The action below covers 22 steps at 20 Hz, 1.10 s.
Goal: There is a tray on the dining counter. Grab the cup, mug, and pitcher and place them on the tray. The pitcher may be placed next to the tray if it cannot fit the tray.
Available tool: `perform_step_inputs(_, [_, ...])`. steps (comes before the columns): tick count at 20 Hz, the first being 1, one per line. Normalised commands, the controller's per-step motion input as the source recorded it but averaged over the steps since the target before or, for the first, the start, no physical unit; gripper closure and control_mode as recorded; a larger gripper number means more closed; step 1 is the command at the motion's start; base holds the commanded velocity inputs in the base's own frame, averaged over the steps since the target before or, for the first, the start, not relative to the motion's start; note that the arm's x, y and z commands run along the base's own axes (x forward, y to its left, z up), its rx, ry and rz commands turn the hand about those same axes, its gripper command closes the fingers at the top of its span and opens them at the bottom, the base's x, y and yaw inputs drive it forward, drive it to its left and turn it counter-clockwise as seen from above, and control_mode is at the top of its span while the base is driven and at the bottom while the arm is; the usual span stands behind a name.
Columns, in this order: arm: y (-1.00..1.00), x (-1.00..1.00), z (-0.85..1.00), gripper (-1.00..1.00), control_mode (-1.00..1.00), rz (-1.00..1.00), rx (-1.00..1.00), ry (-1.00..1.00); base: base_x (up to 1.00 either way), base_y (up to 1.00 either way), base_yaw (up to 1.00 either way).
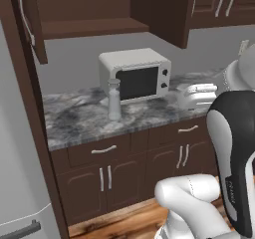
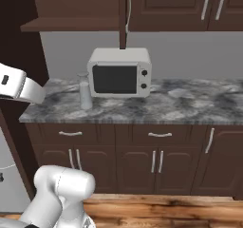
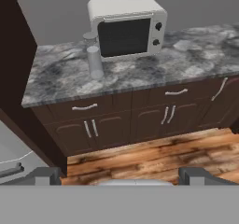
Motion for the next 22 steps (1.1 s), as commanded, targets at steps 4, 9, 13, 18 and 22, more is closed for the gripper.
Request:
perform_step_inputs(4, [0.00,0.00,0.00,-1.00,1.00,0.00,0.00,0.00,0.57,0.00,0.55])
perform_step_inputs(9, [0.00,0.00,0.00,-1.00,1.00,0.00,0.00,0.00,0.58,-0.31,0.23])
perform_step_inputs(13, [0.00,0.00,0.00,-1.00,1.00,0.00,0.00,0.00,0.46,-0.46,0.08])
perform_step_inputs(18, [0.00,0.00,0.00,-1.00,1.00,0.00,0.00,0.00,0.43,-0.12,0.00])
perform_step_inputs(22, [0.00,0.00,0.00,-1.00,1.00,0.00,0.00,0.00,0.38,0.09,-0.04])
